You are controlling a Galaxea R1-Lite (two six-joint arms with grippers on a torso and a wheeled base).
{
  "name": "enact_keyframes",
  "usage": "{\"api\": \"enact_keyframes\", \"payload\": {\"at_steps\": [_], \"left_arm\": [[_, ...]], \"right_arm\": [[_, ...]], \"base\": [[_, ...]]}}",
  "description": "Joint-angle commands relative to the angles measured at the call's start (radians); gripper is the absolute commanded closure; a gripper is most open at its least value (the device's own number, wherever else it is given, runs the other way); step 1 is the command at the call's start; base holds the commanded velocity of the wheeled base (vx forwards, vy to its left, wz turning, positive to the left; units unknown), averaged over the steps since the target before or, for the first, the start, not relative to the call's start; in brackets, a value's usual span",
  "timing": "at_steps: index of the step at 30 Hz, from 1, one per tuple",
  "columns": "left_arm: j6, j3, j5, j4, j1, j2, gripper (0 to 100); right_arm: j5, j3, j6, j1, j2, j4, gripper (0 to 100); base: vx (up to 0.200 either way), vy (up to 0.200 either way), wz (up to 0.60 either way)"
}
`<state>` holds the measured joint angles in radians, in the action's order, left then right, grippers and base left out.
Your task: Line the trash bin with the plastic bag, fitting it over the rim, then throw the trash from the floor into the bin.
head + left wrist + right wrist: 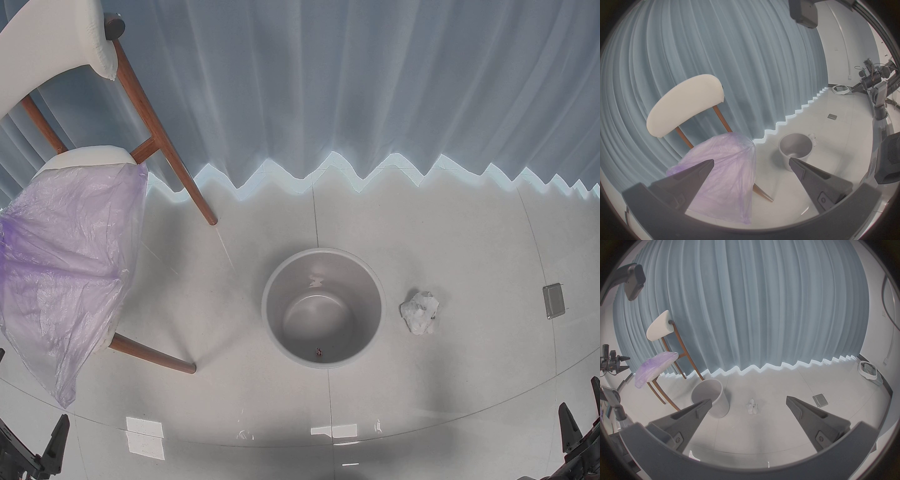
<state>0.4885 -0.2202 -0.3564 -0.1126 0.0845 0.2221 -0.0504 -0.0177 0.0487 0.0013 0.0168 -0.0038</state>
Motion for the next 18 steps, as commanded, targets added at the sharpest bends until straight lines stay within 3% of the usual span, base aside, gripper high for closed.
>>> {"api": "enact_keyframes", "payload": {"at_steps": [1, 9, 18], "left_arm": [[-0.001, -0.034, -0.01, -0.001, -0.005, 0.12, 0], [0.002, -0.062, -0.012, -0.006, -0.015, 0.217, 0], [0.085, -0.142, -0.046, -0.01, -0.15, 0.344, 0]], "right_arm": [[0.0, 0.012, 0.0, 0.0, -0.017, -0.001, 0], [0.0, 0.012, 0.0, 0.0, -0.017, -0.001, 0], [0.0, 0.012, 0.0, 0.0, -0.017, -0.001, 0]], "base": [[0.0, 0.0, 0.0], [0.0, 0.0, 0.0], [0.0, 0.0, 0.0]]}}
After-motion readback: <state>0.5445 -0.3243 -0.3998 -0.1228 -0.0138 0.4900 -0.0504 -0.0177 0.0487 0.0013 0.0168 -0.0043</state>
